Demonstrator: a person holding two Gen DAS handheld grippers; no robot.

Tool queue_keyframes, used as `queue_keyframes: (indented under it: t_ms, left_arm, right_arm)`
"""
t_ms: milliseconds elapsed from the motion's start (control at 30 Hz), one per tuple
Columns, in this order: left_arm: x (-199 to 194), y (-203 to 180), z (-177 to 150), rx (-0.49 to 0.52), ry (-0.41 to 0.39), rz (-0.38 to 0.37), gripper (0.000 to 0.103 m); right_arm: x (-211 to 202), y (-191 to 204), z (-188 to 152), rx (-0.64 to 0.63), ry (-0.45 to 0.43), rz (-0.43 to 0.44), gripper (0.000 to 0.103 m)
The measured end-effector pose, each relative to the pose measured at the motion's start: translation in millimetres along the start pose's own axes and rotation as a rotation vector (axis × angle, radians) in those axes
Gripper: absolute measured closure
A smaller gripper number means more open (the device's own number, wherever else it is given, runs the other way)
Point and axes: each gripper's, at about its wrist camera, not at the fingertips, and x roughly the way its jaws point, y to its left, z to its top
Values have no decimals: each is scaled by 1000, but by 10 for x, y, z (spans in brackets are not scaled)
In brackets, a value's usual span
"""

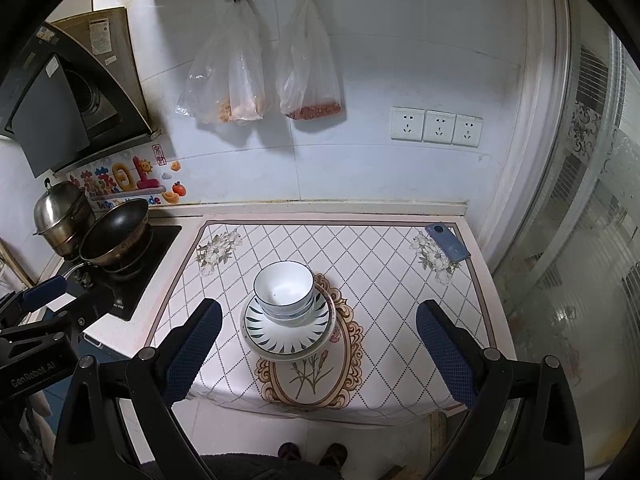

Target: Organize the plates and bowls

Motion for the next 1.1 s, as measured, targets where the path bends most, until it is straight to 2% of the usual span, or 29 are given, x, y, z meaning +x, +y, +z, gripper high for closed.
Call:
queue_keyframes:
  t_ms: [1100]
  left_arm:
    - [9,70,-62,-19,23,-2,14]
  right_arm:
    - [-2,108,-53,7,9,-2,3]
